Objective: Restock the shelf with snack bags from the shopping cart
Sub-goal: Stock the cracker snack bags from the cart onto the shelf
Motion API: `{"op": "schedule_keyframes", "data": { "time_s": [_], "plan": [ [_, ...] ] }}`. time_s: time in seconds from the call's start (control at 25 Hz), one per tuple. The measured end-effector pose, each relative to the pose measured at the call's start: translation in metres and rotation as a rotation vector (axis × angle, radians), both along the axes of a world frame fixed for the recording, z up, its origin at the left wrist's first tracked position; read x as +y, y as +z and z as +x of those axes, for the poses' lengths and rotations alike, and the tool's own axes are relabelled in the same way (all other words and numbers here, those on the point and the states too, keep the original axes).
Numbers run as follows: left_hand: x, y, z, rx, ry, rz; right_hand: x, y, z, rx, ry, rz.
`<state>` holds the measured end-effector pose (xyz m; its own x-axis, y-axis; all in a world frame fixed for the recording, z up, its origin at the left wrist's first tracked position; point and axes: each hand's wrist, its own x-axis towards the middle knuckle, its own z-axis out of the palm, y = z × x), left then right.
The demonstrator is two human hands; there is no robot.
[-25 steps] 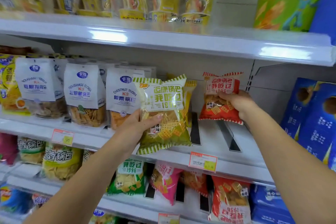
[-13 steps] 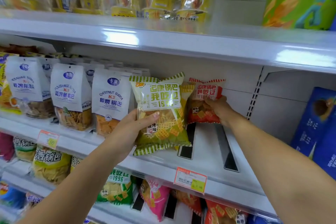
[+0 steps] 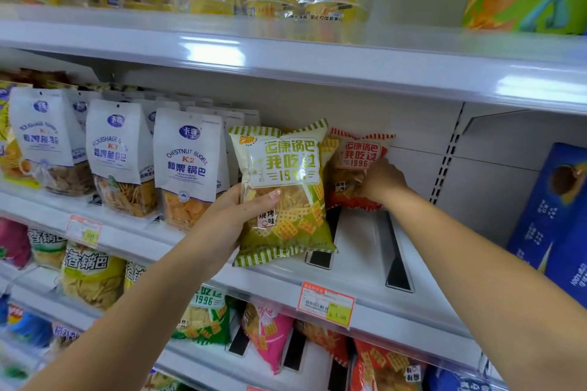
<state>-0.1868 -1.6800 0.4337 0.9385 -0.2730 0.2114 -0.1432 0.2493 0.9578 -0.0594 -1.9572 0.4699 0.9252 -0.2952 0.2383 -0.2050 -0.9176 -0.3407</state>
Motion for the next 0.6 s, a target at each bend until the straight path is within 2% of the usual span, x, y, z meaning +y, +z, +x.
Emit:
{"op": "schedule_keyframes", "data": {
  "time_s": [0.12,0.24,0.32,0.36,0.4,0.44,0.52,0.56,0.6],
  "plan": [
    [-0.008,0.002,-0.001,-0.004,-0.012,0.002,0.002,-0.016,0.009,0.018,-0.044,0.239],
    [-0.02,0.003,0.003,-0.037,-0.046,0.028,0.005,-0.012,-0.005,0.174,0.046,0.158],
    [-0.031,0.007,0.01,-0.065,-0.076,0.077,0.008,0.013,-0.021,0.099,0.036,0.028],
    [-0.038,0.009,0.015,-0.078,-0.091,0.102,0.009,0.027,-0.031,0.014,0.018,0.023],
    [-0.047,0.011,0.02,-0.082,-0.095,0.117,0.009,0.041,-0.046,-0.086,0.053,0.107],
    [-0.056,0.014,0.025,-0.082,-0.092,0.134,0.008,0.05,-0.06,-0.146,0.135,0.32],
    [-0.079,0.019,0.033,-0.118,-0.06,0.185,0.005,0.053,-0.091,-0.045,0.334,1.003],
    [-0.091,0.024,0.035,-0.151,-0.049,0.212,0.001,0.05,-0.1,-0.027,0.392,1.229],
    [-0.103,0.027,0.04,-0.191,-0.04,0.247,-0.001,0.045,-0.104,-0.048,0.417,1.318]
  ]
}}
